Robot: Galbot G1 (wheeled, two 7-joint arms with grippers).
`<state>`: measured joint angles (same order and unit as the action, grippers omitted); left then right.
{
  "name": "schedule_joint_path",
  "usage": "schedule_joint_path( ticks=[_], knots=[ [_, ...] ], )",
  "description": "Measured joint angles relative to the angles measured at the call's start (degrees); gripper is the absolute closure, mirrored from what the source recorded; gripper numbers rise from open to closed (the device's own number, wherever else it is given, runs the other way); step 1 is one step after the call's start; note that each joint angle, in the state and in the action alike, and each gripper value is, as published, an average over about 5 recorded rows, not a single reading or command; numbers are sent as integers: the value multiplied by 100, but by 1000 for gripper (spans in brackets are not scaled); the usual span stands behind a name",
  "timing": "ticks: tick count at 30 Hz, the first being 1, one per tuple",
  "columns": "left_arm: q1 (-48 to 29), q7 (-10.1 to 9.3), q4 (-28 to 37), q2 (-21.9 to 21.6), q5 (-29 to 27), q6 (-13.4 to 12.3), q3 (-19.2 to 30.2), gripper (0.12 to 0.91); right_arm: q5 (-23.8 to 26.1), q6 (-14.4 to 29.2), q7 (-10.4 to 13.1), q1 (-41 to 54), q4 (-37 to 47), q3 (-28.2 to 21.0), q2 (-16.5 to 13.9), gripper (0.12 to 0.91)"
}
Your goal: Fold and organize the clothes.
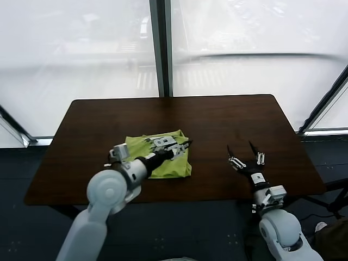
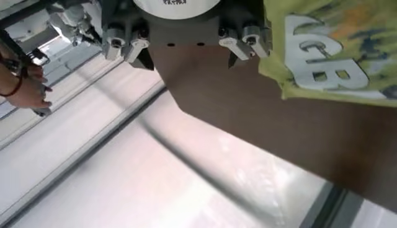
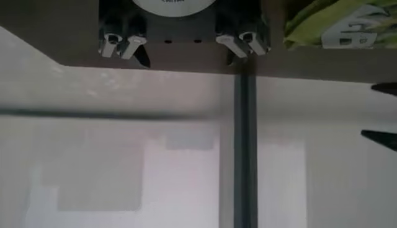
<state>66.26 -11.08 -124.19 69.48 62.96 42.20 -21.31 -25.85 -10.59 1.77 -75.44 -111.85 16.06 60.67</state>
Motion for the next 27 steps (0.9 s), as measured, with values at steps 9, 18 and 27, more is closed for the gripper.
schedule_joint_path(
  ticks=[9, 18, 27],
  knots=[
    [483, 51, -315, -546, -438, -110, -966, 123, 91, -294, -31, 1262, 853, -998, 261, 118],
    [1040, 48, -363, -533, -627, -213, -1581, 123, -430, -196, -209, 2016, 1693, -1267, 565, 119],
    [1314, 47, -349, -431, -687, -244, -1808, 123, -1126, -297, -298, 2140, 2001, -1191, 749, 252]
  ],
)
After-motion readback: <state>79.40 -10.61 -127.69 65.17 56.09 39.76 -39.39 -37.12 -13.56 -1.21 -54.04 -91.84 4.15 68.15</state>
